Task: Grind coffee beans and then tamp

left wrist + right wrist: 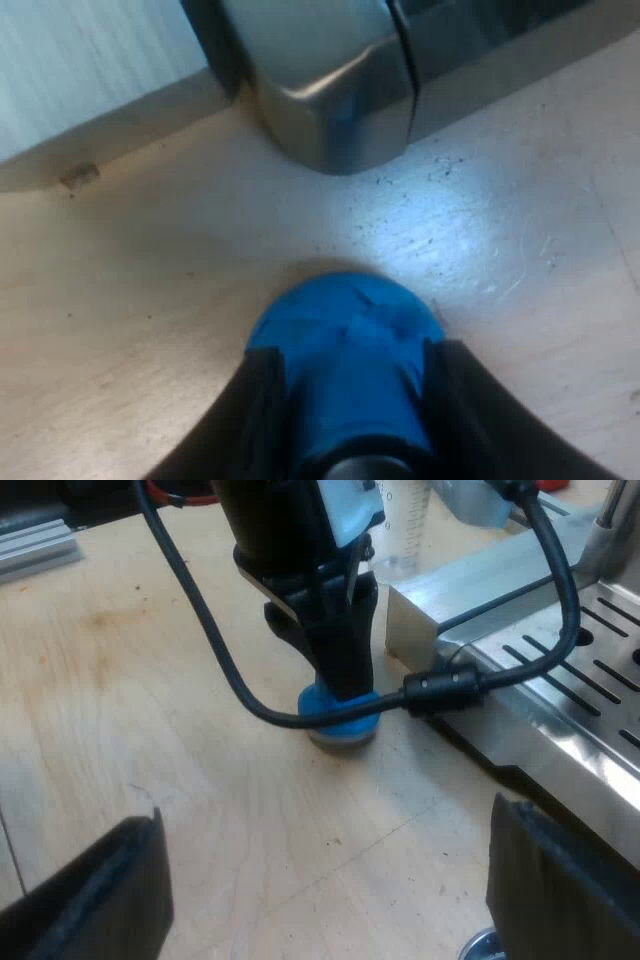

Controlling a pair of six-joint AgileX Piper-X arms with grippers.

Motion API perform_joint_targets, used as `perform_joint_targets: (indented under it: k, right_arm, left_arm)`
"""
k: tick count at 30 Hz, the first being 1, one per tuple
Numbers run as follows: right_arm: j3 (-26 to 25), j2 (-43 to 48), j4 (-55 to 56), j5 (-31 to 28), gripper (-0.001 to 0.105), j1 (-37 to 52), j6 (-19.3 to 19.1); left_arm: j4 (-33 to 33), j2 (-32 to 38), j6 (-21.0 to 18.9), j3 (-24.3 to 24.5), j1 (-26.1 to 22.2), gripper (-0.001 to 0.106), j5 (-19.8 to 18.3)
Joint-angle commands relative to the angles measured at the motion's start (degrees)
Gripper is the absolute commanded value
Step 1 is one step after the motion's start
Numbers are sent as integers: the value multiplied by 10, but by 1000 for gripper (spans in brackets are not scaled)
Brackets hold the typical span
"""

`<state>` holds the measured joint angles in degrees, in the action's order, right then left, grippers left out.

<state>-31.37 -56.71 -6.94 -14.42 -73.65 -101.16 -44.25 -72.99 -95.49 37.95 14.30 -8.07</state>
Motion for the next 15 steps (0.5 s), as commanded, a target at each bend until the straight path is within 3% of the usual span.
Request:
perform_joint_targets:
  k: [1, 9, 15]
  right_arm:
    - [-2, 3, -7, 0, 67, 0, -6]
    - [-2, 38, 0, -29, 67, 0, -6]
    - [0, 83, 96, -61, 67, 0, 1]
  left_arm:
    - [-20, 22, 2, 7, 2, 0, 5]
    - [-63, 122, 7, 7, 2, 0, 5]
    - [-103, 190, 3, 9, 13, 0, 1]
